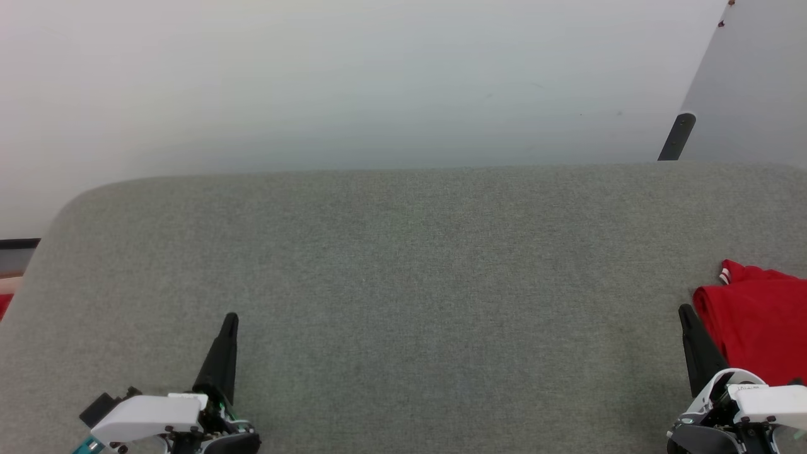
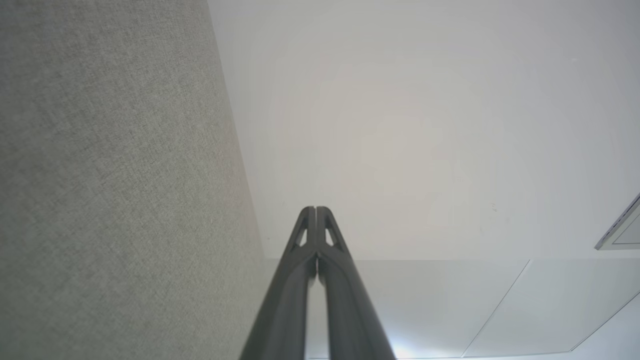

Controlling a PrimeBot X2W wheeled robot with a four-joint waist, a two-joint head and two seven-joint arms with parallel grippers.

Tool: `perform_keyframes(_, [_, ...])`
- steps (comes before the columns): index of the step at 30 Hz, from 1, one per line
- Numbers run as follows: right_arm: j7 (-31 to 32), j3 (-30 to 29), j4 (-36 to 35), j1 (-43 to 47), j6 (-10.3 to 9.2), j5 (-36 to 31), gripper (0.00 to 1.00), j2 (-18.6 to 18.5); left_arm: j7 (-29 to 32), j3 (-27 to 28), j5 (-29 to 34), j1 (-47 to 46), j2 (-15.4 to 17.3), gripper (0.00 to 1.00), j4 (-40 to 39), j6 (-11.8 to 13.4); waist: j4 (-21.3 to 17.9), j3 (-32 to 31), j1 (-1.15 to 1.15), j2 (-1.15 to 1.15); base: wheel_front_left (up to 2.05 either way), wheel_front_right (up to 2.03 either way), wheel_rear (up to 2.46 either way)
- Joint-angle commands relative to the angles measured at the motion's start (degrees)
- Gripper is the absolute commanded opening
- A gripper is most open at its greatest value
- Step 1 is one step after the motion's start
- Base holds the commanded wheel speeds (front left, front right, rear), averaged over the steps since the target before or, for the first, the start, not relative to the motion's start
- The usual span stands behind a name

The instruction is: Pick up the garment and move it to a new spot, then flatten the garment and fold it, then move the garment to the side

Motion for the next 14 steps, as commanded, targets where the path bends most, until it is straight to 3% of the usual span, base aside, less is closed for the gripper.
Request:
perform_keyframes(1, [0.1, 0.0, 0.0, -0.2, 0.02, 0.3, 0.00, 0.1, 0.2, 0.1, -0.2, -0.5, 0.0, 0.00, 0.0, -0.3, 0.0, 0.0, 0.00, 0.00, 0.00, 0.00, 0.00])
perform_keyframes(14, [0.1, 0.0, 0.0, -0.2, 0.02, 0.3, 0.00, 0.1, 0.2, 0.1, -0.2, -0.5, 0.0, 0.00, 0.0, -0.3, 0.0, 0.0, 0.00, 0.00, 0.00, 0.00, 0.00])
